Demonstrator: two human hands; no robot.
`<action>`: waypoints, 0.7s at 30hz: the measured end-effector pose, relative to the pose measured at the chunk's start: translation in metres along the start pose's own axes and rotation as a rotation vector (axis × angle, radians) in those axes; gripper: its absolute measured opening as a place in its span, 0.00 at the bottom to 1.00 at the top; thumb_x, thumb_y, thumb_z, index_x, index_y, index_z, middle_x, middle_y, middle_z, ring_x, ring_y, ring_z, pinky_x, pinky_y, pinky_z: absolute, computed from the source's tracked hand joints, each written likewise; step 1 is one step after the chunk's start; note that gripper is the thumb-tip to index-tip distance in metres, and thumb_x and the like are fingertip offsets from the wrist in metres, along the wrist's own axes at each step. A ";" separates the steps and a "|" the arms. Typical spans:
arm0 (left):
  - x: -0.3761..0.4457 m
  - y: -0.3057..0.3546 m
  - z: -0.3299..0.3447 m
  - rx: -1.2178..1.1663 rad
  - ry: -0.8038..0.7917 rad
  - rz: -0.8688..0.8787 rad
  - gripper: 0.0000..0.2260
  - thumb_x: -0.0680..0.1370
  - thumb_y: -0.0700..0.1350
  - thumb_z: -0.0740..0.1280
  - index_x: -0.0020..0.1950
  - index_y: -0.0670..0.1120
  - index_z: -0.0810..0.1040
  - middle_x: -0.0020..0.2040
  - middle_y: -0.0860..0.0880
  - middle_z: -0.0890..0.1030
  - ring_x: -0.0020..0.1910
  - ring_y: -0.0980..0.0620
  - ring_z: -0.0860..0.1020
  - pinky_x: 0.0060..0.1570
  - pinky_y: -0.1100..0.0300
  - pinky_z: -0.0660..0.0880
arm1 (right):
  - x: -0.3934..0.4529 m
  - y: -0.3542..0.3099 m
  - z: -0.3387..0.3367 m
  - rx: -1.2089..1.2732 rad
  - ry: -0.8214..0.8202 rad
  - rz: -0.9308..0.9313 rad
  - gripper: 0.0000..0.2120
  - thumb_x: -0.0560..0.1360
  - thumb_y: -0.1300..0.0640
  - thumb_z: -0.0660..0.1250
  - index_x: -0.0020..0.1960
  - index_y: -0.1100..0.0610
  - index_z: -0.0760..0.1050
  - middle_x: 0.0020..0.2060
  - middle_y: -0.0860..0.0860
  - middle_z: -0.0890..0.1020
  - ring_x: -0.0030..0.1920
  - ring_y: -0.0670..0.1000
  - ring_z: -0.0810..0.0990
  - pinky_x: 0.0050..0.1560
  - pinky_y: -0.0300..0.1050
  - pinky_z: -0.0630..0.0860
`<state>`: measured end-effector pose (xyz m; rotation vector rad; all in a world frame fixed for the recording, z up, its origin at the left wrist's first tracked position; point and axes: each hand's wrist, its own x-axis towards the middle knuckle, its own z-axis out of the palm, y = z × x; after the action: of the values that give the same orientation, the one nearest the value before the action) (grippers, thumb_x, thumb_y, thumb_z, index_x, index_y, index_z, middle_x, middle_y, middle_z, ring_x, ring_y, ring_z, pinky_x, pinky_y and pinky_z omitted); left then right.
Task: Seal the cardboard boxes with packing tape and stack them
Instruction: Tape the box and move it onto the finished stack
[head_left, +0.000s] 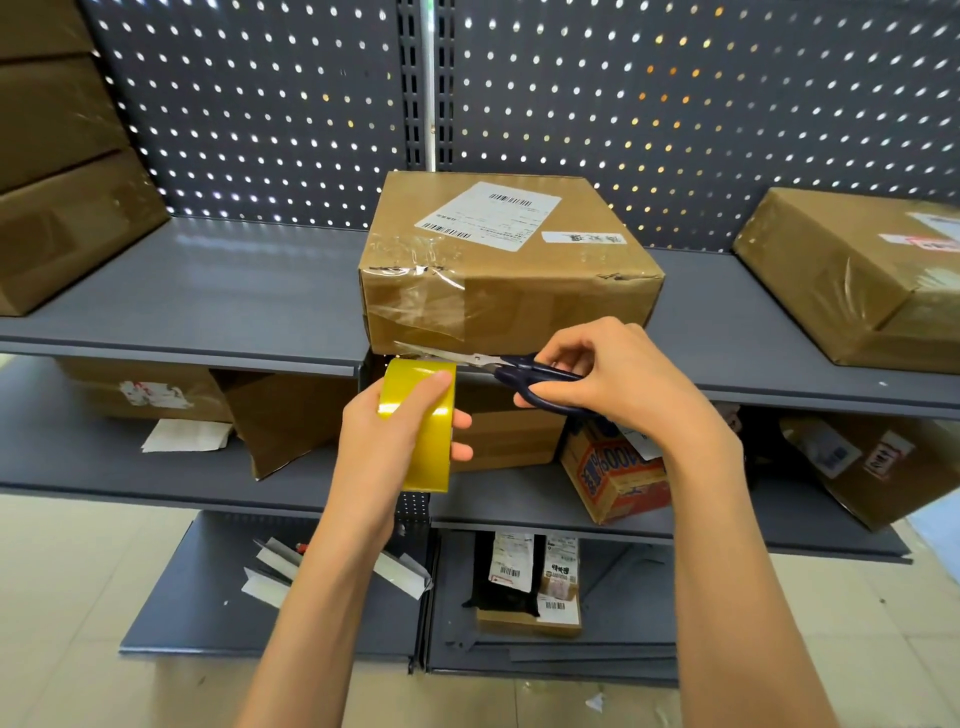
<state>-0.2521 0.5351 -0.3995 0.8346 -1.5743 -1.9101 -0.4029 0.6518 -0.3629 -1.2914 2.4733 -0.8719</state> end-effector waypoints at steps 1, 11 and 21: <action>-0.001 0.000 0.000 0.000 0.000 0.004 0.06 0.77 0.47 0.66 0.49 0.45 0.78 0.31 0.48 0.82 0.26 0.51 0.79 0.31 0.57 0.78 | -0.001 0.000 0.001 0.001 0.005 -0.003 0.14 0.65 0.46 0.77 0.46 0.53 0.83 0.34 0.46 0.81 0.32 0.42 0.74 0.29 0.28 0.68; -0.020 0.016 -0.004 -0.061 0.010 0.178 0.08 0.73 0.47 0.67 0.47 0.43 0.77 0.29 0.47 0.81 0.23 0.52 0.77 0.27 0.61 0.77 | -0.020 -0.015 -0.007 0.108 0.145 -0.101 0.08 0.66 0.49 0.76 0.44 0.48 0.82 0.34 0.42 0.81 0.35 0.37 0.77 0.35 0.28 0.70; -0.028 0.018 0.016 -0.079 -0.082 0.201 0.10 0.69 0.48 0.67 0.44 0.42 0.76 0.28 0.46 0.80 0.22 0.50 0.76 0.25 0.60 0.75 | -0.026 -0.008 -0.027 0.252 0.657 -0.052 0.09 0.71 0.51 0.74 0.50 0.52 0.81 0.40 0.46 0.83 0.39 0.40 0.77 0.39 0.29 0.71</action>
<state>-0.2450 0.5629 -0.3755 0.5494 -1.5558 -1.8684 -0.3943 0.6804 -0.3382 -1.1082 2.6488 -1.7940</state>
